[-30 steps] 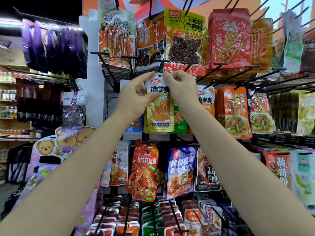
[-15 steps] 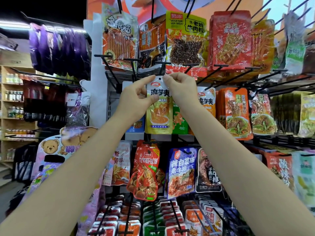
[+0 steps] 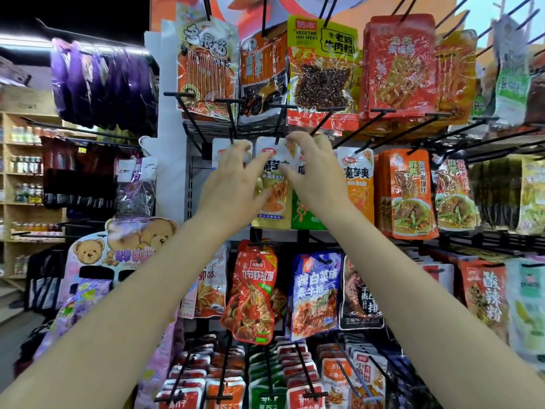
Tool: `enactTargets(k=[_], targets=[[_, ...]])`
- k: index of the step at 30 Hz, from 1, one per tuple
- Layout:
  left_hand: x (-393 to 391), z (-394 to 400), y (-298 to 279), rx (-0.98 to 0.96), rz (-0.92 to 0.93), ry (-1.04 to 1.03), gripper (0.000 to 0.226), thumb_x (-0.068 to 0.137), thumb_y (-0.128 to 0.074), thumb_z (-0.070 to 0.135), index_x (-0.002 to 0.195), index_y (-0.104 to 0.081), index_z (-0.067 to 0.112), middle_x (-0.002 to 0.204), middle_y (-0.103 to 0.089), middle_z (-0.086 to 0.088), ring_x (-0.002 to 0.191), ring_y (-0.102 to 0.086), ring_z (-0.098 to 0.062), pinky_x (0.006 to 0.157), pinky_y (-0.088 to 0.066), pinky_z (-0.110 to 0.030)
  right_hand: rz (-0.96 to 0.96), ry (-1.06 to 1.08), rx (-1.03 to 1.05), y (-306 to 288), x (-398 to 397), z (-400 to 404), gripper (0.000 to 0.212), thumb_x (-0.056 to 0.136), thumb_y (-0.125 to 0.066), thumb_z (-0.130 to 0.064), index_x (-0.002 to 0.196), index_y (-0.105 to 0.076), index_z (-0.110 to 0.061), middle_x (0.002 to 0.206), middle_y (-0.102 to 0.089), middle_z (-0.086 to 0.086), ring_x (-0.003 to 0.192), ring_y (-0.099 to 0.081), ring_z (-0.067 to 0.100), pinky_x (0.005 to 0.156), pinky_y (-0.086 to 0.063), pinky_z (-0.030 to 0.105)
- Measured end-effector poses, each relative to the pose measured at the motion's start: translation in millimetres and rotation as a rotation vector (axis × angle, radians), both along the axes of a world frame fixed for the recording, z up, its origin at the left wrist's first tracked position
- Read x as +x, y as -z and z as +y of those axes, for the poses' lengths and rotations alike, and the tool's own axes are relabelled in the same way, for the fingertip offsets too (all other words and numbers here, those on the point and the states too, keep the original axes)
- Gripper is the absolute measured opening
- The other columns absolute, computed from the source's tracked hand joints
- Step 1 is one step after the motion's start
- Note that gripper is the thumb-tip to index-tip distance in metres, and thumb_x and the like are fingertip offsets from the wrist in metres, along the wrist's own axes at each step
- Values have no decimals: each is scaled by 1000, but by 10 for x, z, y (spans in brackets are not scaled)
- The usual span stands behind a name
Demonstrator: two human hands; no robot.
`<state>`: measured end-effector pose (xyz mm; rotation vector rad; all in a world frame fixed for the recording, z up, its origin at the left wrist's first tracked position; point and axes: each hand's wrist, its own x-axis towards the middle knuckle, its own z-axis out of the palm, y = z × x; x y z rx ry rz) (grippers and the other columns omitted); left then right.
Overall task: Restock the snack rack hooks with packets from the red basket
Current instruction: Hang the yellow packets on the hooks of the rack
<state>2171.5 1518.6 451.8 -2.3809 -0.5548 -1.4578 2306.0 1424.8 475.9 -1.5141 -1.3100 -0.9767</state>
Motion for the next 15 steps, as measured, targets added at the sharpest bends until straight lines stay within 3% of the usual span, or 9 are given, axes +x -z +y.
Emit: enactTargets(k=[2, 4, 9, 15], targets=[[44, 44, -16, 97, 157, -163, 72, 103, -47, 47, 162, -12, 25, 169, -3, -8, 155, -5, -29, 120, -23, -47, -96, 132, -115, 71, 65, 28, 53, 94, -66, -36, 142, -47, -26, 144, -41, 9, 128, -43, 27, 92, -47, 40], [101, 128, -26, 103, 259, -255, 74, 104, -35, 54, 163, 0, 24, 170, 12, -3, 156, 10, -27, 124, -11, -48, -124, 206, -229, 99, 119, 69, 61, 96, -62, -42, 150, -38, -28, 159, -27, 10, 144, -27, 33, 106, -40, 48], [186, 275, -25, 55, 337, -290, 76, 104, -33, 57, 162, 4, 26, 170, 11, 1, 156, 11, -25, 125, -9, -55, -155, 311, -363, 104, 220, 156, 69, 97, -55, -51, 156, -24, -32, 162, -25, 4, 148, -21, 29, 115, -27, 50], [89, 191, 9, -38, 321, -109, 69, 105, -38, 49, 162, -6, 28, 171, 2, 2, 157, 6, -23, 124, -16, -53, -79, 83, -349, 135, 211, 19, 60, 99, -60, -35, 153, -36, -22, 159, -32, 7, 147, -27, 27, 118, -26, 41]])
